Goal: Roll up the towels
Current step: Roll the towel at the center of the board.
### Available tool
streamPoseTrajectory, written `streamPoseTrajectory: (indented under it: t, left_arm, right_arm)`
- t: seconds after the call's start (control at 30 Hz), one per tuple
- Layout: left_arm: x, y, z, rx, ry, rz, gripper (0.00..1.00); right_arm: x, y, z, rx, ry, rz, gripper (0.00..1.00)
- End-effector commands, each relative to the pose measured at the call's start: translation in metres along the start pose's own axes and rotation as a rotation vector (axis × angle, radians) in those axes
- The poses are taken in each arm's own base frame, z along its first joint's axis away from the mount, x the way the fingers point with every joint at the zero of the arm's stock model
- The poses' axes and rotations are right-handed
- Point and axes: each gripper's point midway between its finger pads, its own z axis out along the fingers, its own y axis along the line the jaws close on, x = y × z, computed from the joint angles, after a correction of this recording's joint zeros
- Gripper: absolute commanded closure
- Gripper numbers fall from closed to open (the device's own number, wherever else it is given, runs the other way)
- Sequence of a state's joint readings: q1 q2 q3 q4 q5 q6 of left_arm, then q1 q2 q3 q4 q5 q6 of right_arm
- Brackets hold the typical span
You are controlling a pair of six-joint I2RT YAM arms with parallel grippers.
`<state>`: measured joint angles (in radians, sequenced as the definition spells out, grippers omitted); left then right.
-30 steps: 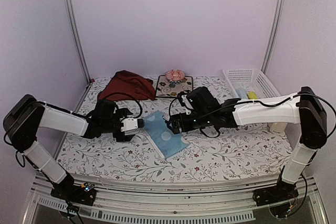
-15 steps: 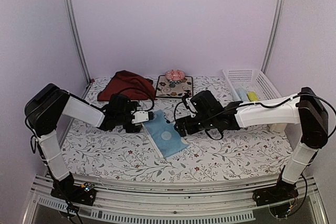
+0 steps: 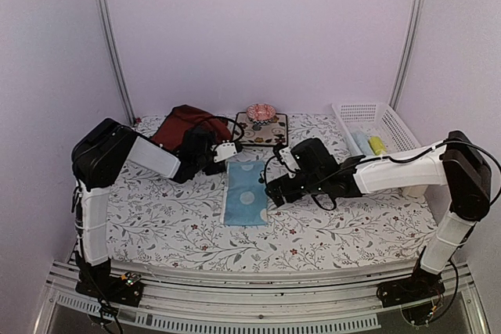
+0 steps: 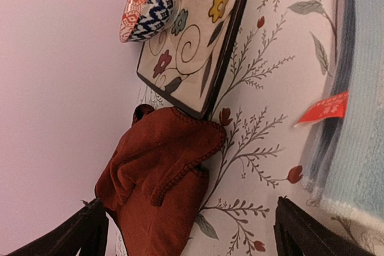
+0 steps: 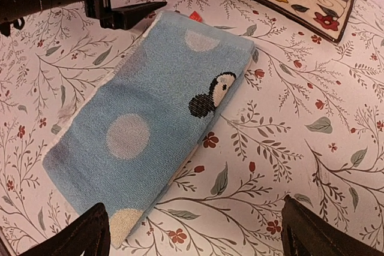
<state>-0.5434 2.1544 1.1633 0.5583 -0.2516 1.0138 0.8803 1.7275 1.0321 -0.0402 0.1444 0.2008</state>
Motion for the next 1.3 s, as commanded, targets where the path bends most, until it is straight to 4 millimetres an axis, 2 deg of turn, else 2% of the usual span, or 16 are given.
streamPoseTrajectory:
  t: [0.0,0.13,0.27,0.4,0.53,0.67,0.73,0.87,1.07,1.27]
  left_arm:
    - [-0.019,0.077,-0.055,-0.104,-0.103,-0.143,0.03]
    - [-0.026,0.093,-0.121,-0.117,-0.231,-0.182,0.03]
    - [-0.029,0.09,-0.181,-0.066,-0.364,-0.257,0.03]
    - [-0.042,0.046,-0.219,0.14,-0.489,-0.105,0.03]
    - [-0.04,0.019,-0.262,0.058,-0.665,-0.002,0.03]
    - [-0.036,-0.03,-0.303,0.019,-0.853,0.164,0.03]
    - [-0.036,-0.05,-0.312,0.065,-0.9,0.226,0.03]
    - [-0.029,-0.091,-0.318,0.184,-0.942,0.346,0.03]
    - [-0.031,-0.121,-0.299,0.274,-0.868,0.423,0.07]
    - [-0.042,-0.125,-0.275,0.339,-0.785,0.384,0.1]
  right_arm:
    - [-0.021,0.0,-0.018,0.001,-0.104,-0.141,0.01]
    - [-0.029,0.007,-0.029,0.047,-0.198,-0.289,0.01]
    - [-0.021,0.013,-0.024,0.105,-0.233,-0.45,0.01]
    - [-0.008,0.018,-0.008,0.1,-0.186,-0.507,0.01]
    - [0.0,0.036,-0.008,0.051,-0.204,-0.606,0.01]
    - [0.012,0.052,-0.01,0.037,-0.23,-0.738,0.01]
    - [0.018,0.061,-0.012,0.021,-0.246,-0.794,0.01]
    - [0.028,0.073,-0.013,-0.004,-0.248,-0.854,0.01]
    - [0.027,0.079,-0.015,0.032,-0.251,-0.88,0.01]
    - [0.021,0.085,-0.02,0.011,-0.268,-0.852,0.02]
